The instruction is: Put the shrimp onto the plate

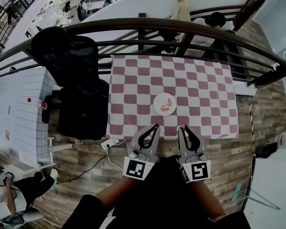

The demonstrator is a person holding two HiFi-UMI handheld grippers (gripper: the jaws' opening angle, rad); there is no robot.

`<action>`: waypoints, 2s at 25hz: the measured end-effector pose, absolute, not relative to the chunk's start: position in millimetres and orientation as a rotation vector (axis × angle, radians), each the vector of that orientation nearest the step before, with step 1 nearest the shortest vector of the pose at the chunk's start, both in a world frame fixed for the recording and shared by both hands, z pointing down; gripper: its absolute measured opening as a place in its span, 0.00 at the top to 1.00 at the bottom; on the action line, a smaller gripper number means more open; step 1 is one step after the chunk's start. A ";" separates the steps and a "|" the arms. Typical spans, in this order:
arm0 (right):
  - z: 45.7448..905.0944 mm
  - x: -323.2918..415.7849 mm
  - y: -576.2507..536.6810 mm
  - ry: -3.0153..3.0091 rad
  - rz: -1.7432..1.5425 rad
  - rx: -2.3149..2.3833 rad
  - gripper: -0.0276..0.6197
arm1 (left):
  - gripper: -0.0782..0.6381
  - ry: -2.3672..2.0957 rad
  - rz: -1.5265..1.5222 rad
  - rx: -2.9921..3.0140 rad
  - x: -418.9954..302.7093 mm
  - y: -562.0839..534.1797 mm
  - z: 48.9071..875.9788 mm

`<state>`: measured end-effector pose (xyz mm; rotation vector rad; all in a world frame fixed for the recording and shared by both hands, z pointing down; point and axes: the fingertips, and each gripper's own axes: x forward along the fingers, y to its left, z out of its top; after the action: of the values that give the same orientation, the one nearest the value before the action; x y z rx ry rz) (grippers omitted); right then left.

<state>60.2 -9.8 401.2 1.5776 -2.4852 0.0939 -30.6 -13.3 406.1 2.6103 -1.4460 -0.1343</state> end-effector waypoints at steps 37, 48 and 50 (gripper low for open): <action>584.5 50.4 -196.6 -2.349 0.274 1.054 0.88 | 0.88 -1.747 -0.047 2.344 -58.6 -147.2 444.4; 664.9 43.4 -215.3 -2.275 0.298 0.831 0.88 | 0.88 -1.826 0.011 2.227 -63.2 -171.9 456.0; 679.1 39.8 -216.5 -2.258 0.285 0.797 0.88 | 0.88 -1.834 0.036 2.213 -64.5 -172.0 461.3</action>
<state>39.8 -216.5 679.1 0.7969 -2.2578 0.2855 -64.5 -172.0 461.3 2.2126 -1.8344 0.0360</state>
